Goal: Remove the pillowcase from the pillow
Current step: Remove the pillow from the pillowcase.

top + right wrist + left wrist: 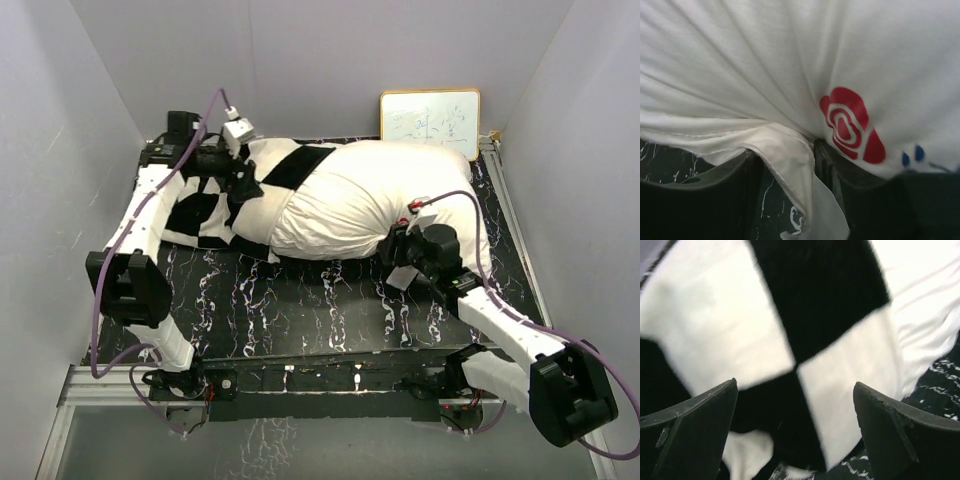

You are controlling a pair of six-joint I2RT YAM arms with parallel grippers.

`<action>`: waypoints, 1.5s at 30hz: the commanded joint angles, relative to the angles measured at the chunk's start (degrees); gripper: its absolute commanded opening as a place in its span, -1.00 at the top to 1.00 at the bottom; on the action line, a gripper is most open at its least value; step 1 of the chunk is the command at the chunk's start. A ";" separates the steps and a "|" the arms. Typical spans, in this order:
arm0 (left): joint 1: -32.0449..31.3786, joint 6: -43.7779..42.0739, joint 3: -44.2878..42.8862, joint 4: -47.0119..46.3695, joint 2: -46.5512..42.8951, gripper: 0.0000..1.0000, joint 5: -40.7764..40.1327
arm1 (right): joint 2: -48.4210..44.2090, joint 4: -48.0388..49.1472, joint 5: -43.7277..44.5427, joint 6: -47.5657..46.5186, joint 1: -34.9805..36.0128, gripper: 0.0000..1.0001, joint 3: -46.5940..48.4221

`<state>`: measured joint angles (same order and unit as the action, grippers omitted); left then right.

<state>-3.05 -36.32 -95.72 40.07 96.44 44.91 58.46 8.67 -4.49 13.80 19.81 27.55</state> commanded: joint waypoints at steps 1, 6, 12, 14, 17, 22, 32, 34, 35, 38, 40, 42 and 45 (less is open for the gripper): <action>-7.18 4.97 -1.97 -0.59 4.11 -0.87 -0.15 | 3.91 -8.29 -7.50 4.18 4.49 -0.12 2.31; -12.88 -2.16 4.55 0.36 3.97 -0.37 -5.15 | -1.79 -10.93 -14.68 5.96 4.75 -0.62 12.70; -20.69 -17.53 15.39 10.43 1.68 0.77 -16.73 | 12.45 -23.73 -8.23 -0.19 2.89 -0.88 46.09; -21.65 -19.54 18.85 10.67 -1.03 0.89 -17.36 | 20.12 -25.24 -6.12 -1.57 0.80 -0.88 55.36; -24.90 -22.39 24.61 10.54 -4.70 0.93 -20.60 | 29.77 -27.74 -3.57 -0.63 -2.55 -0.83 66.90; -29.53 -23.68 33.58 8.77 -9.45 0.96 -26.98 | 40.13 -32.58 11.04 -3.13 -2.68 -0.79 76.79; -30.41 -19.72 36.22 8.40 -10.63 0.88 -24.87 | 36.69 -34.16 13.89 -14.13 -3.79 -0.87 67.63; -30.47 -19.11 35.82 8.59 -10.47 0.85 -24.30 | 35.46 -35.67 4.32 -13.73 -5.04 -0.82 66.30; -30.47 -18.80 35.74 8.61 -10.67 0.80 -23.92 | 34.69 -36.04 -0.02 -13.60 -5.12 -0.78 65.16; -30.48 -17.83 35.05 9.00 -11.46 0.29 -22.57 | 30.03 -32.87 -13.70 -12.26 -5.14 -0.67 59.00; -30.46 -17.70 33.87 10.30 -12.25 0.06 -21.31 | 25.93 -28.92 -22.34 -10.97 -5.14 -0.64 53.50; -30.37 -18.03 31.64 12.92 -13.43 -0.25 -19.19 | 22.85 -27.48 -29.32 -10.57 -5.14 -0.59 49.92; -27.06 -19.09 24.55 18.54 -15.36 -0.74 -10.80 | 20.24 -29.32 -36.32 -11.80 -5.07 -0.50 46.83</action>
<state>-32.53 -55.40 -65.25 47.48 82.61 22.41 82.59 -20.36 -22.28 1.96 13.82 77.93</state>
